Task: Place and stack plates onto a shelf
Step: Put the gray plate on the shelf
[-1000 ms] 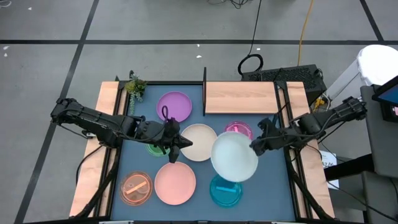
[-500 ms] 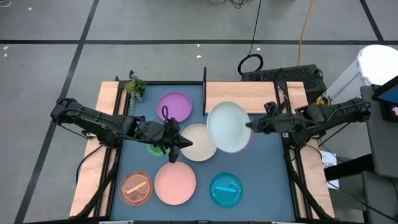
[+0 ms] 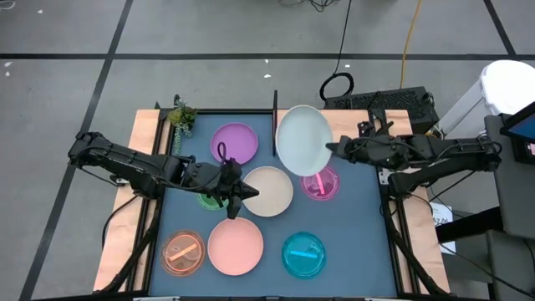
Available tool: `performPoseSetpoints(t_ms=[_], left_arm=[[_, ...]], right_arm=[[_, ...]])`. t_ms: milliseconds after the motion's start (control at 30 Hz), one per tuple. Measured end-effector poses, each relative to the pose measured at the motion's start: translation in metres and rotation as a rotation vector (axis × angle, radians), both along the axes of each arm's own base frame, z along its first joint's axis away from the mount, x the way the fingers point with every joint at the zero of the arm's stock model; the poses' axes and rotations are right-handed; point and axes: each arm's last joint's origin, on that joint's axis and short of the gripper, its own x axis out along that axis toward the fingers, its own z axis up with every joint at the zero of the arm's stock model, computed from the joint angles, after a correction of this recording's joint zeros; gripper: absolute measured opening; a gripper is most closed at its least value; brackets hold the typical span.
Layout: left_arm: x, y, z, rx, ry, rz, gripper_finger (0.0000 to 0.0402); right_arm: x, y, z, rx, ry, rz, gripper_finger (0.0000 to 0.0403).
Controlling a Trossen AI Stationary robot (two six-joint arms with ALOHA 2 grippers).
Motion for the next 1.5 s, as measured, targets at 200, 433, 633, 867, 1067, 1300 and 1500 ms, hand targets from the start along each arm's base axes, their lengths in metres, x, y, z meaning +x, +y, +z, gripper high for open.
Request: performPoseSetpoints(t_ms=[200,433,633,867,1067,1300,1500], left_arm=[[0.0,0.0,0.0,0.007,0.0,-0.003,0.0004],[0.0,0.0,0.0,0.019,-0.001,-0.007,0.0004],[0.0,0.0,0.0,0.021,-0.001,0.0,0.0004],[0.0,0.0,0.0,0.0,0.0,0.011,0.0004],[0.0,0.0,0.0,0.004,-0.001,0.02,0.0004],[0.001,0.006,0.0,0.015,-0.001,0.042,0.0004],[0.003,0.016,0.0,0.036,-0.001,0.068,0.0004]], right_arm=[[0.001,-0.01,-0.003,-0.013,0.014,-0.057,0.0002],[0.004,-0.022,-0.025,0.033,0.033,-0.152,0.0003],[0.011,-0.027,-0.048,0.068,-0.026,-0.193,0.0003],[0.016,-0.033,-0.076,0.11,-0.096,-0.244,0.0004],[0.012,-0.045,-0.097,0.141,-0.078,-0.355,0.0002],[0.008,-0.064,-0.102,0.107,-0.053,-0.467,0.0002],[0.008,-0.079,-0.108,0.112,0.001,-0.485,0.0001]])
